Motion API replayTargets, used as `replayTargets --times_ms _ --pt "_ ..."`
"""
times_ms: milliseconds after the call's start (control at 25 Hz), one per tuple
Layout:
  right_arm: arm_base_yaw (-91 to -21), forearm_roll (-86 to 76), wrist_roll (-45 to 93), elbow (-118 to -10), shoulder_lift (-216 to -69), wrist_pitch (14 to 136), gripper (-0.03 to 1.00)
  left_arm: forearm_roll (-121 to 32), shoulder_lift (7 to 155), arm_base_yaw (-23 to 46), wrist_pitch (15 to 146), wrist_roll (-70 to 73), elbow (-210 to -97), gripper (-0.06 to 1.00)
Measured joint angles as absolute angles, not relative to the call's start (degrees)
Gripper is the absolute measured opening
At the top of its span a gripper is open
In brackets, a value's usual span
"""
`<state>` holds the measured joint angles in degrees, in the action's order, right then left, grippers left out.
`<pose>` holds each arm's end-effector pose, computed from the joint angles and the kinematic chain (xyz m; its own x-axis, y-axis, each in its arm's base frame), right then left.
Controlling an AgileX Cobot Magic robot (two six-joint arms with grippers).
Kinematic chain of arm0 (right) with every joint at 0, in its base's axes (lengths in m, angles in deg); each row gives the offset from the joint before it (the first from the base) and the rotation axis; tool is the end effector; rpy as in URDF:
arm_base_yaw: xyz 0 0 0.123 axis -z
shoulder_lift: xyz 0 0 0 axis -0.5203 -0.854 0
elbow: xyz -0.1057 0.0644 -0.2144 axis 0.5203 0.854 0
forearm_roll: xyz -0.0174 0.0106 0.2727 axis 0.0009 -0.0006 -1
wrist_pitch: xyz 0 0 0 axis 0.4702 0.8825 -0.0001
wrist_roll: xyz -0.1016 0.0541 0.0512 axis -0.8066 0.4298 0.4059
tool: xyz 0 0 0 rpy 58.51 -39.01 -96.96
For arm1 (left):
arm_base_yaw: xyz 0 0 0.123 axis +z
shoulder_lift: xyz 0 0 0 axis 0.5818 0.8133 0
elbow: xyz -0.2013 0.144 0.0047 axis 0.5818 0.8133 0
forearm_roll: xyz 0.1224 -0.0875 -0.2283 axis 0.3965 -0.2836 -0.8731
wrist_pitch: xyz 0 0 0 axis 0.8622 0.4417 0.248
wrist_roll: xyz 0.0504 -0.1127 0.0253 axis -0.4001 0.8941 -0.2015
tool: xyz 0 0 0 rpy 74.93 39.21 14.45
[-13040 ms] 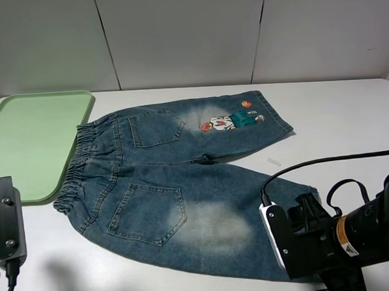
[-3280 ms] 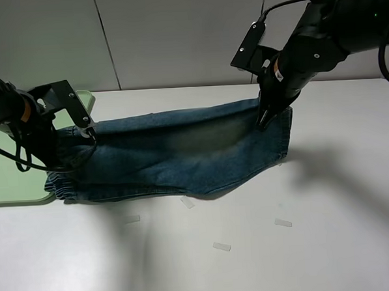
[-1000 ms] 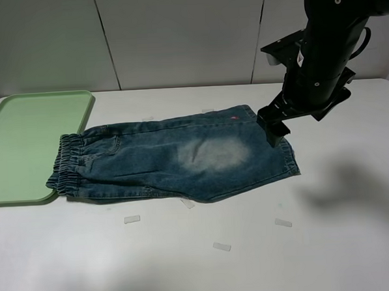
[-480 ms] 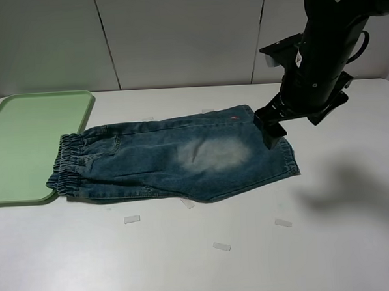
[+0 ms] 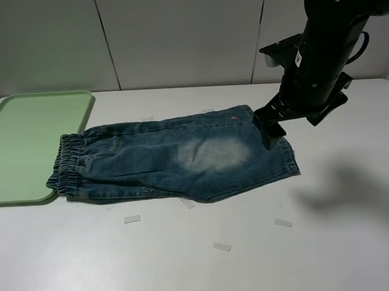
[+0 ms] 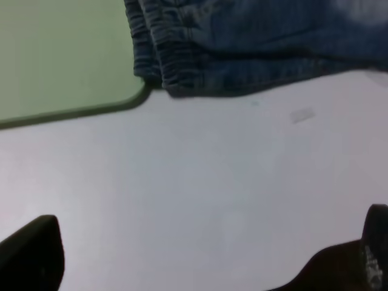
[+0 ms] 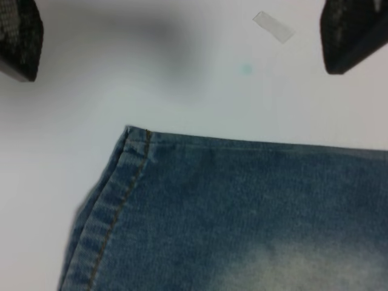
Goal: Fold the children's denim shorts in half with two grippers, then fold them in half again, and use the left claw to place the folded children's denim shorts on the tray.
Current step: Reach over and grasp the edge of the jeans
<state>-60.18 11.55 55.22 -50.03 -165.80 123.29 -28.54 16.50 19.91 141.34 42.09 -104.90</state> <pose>0.3031 0.1494 0.1369 -0.9013 -0.4117 -0.1350 -0.3993 0.9102 -0.1100 0.0939 -0.0221 0.2652 -0.6078 0.0604 -0.7918 0.1818 0.9812 -0.0647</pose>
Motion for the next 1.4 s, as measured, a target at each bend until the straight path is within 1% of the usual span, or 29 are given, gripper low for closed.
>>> replayTargets --times_ms 240,880,1000,1320,1400 --pt "-60.2 11.5 55.2 -50.0 -165.8 123.3 0.69 -28.6 16.5 19.9 137.8 39.9 -102.0 0.97" --pt "-60.2 11.1 55.2 -50.0 -165.8 123.3 0.69 -28.6 16.2 20.1 137.6 39.7 -102.0 0.95" --pt "-60.2 11.1 55.2 -50.0 -165.8 123.3 0.69 -28.6 16.2 22.6 137.6 39.7 -102.0 0.95" --pt "-60.2 11.1 55.2 -50.0 -165.8 120.8 0.69 -28.6 16.2 36.3 137.6 39.7 -102.0 0.95" --pt "-60.2 11.1 54.4 -50.0 -166.1 119.2 0.69 -28.6 16.2 37.5 137.6 39.7 -102.0 0.95"
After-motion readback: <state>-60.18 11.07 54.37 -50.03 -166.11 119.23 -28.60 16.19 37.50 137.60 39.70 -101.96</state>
